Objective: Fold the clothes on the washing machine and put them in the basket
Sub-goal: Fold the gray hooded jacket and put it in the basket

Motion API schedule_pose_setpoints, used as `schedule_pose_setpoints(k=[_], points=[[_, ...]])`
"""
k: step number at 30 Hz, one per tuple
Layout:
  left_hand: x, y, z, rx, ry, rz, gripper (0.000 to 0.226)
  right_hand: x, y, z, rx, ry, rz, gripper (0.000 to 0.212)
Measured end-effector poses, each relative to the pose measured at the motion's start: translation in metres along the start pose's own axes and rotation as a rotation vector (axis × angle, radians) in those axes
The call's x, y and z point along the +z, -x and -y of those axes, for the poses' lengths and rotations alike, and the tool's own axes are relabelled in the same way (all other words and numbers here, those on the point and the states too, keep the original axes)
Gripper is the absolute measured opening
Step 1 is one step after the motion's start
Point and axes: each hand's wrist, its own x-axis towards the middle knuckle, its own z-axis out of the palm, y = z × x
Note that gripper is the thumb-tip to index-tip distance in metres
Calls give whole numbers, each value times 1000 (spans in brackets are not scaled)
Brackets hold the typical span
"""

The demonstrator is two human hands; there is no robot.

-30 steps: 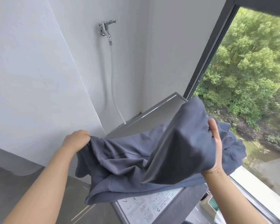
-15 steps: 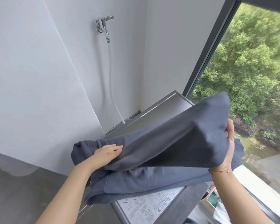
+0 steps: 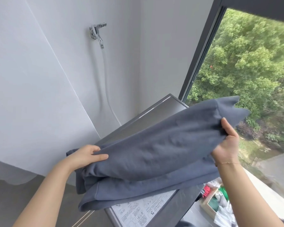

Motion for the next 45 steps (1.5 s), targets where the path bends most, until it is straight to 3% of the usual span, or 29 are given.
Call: schedule_pose_setpoints(k=[1, 3, 4, 5, 7, 9, 12, 14, 15, 17, 18, 19, 21, 24, 27, 29, 31, 33, 35, 36, 39, 42, 45], points=[[1, -4, 1, -31, -110, -103, 34, -11, -8, 0, -23, 74, -88, 39], [10, -15, 5, -91, -391, -294, 27, -57, -32, 3, 42, 191, -254, 100], [19, -19, 6, -103, -524, -372, 22, -91, -46, 3, 58, 180, -374, 119], [27, -20, 7, -115, -625, -422, 17, -110, -54, 4, 55, 169, -440, 113], [45, -23, 10, -138, -742, -458, 27, -121, -58, 5, 63, 175, -516, 47], [63, -26, 6, -72, -736, -539, 43, -107, -63, -3, -104, 512, -627, 14], [89, -28, -7, 72, -665, -628, 46, -91, -55, -13, -468, 944, -805, 49], [109, -34, -17, 153, -689, -543, 58, -78, -45, -28, -685, 1384, -701, 52], [121, -38, -22, 178, -702, -472, 68, -68, -40, -41, -739, 1541, -491, 47], [145, -47, -22, 139, -750, -364, 84, -67, -43, -69, -607, 1887, -82, 45], [154, -51, -19, 113, -776, -358, 86, -74, -46, -80, -491, 2116, 55, 55], [161, -55, -15, 81, -792, -353, 83, -87, -50, -86, -371, 2300, 113, 65], [165, -59, -12, 31, -808, -350, 75, -105, -63, -81, -269, 2481, 48, 74], [168, -64, -25, 39, -793, -369, 82, -113, -79, -57, -266, 2525, -7, 75], [177, -70, -47, 30, -693, -285, 73, -114, -97, -43, -267, 2539, -10, 75], [173, -71, -61, 79, -462, -225, 61, -113, -106, -33, -267, 2532, -8, 75], [151, -64, -63, 138, -63, -255, 44, -113, -115, -25, -275, 2525, -4, 73], [116, -52, -49, 160, 116, -480, 32, -111, -119, -25, -297, 2492, -76, 63], [71, -44, -19, 110, 74, -756, 29, -101, -120, -43, -378, 2398, -187, 48], [51, -43, -2, 41, 56, -819, 28, -93, -119, -57, -441, 2355, -201, 42], [10, -47, 39, -223, 47, -727, 26, -61, -110, -117, -644, 2261, 82, 32], [-1, -56, 61, -263, 16, -674, 7, -26, -103, -180, -760, 2152, 440, 26], [0, -46, 65, -305, -203, -739, 18, -14, -113, -210, -583, 2146, 508, 21]])
